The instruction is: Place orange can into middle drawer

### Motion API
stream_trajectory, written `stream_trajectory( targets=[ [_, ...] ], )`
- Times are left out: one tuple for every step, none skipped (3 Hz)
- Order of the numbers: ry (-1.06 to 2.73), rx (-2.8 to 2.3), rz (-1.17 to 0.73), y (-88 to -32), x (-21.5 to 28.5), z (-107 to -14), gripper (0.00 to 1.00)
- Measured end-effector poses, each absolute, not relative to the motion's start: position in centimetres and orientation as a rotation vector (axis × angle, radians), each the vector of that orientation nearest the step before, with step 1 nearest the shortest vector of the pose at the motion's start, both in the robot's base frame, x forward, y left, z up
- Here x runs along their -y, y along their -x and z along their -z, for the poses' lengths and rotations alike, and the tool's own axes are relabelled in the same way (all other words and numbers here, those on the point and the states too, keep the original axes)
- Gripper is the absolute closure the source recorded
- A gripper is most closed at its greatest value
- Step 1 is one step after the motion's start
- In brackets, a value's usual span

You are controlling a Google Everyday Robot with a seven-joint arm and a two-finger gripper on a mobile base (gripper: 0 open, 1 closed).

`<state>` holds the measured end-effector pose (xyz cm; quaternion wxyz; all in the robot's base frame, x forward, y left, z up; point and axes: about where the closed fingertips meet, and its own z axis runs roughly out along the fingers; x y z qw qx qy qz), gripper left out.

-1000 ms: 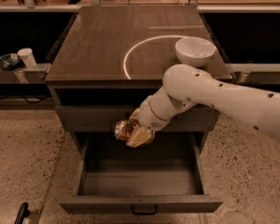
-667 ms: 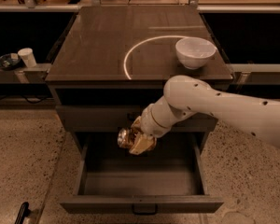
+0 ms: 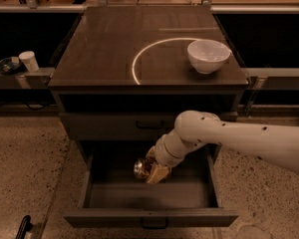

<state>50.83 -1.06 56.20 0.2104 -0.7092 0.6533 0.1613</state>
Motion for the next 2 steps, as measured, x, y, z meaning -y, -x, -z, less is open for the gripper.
stream_trajectory(
  targets=[
    [1.994,-1.823,-0.425,-51.1,1.5,-52.9,0.95],
    [2.006,-1.821,-0.404,-52.1,1.9,-50.3,0.97]
  ],
)
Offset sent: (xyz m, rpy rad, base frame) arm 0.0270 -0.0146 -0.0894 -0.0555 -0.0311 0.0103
